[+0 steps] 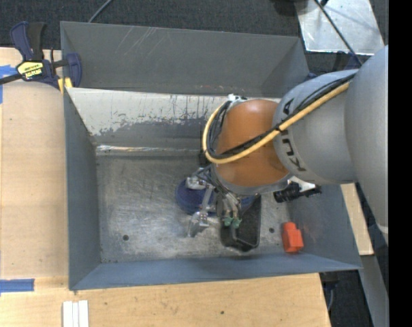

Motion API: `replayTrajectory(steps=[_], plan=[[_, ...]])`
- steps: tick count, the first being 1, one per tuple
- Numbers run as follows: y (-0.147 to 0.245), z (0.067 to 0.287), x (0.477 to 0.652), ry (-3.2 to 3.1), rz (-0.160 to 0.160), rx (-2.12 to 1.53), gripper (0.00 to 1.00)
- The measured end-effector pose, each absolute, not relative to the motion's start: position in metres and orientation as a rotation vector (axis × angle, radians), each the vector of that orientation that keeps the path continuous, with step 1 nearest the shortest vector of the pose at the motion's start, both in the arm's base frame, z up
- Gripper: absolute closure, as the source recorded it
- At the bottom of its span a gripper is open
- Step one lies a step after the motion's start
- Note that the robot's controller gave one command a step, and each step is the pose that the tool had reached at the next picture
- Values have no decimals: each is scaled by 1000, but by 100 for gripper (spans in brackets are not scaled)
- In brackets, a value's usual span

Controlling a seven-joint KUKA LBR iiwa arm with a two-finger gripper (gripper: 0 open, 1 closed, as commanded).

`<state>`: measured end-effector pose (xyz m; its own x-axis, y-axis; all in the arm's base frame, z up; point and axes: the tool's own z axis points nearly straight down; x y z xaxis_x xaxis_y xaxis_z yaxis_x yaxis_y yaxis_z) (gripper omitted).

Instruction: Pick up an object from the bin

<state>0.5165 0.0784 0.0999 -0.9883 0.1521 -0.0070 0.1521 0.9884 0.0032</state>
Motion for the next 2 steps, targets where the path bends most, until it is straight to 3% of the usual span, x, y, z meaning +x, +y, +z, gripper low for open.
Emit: replayTrajectory(steps=[1,2], plan=[[79,102,519,3115,9,242,100],[68,179,533,3119,3,260,100]])
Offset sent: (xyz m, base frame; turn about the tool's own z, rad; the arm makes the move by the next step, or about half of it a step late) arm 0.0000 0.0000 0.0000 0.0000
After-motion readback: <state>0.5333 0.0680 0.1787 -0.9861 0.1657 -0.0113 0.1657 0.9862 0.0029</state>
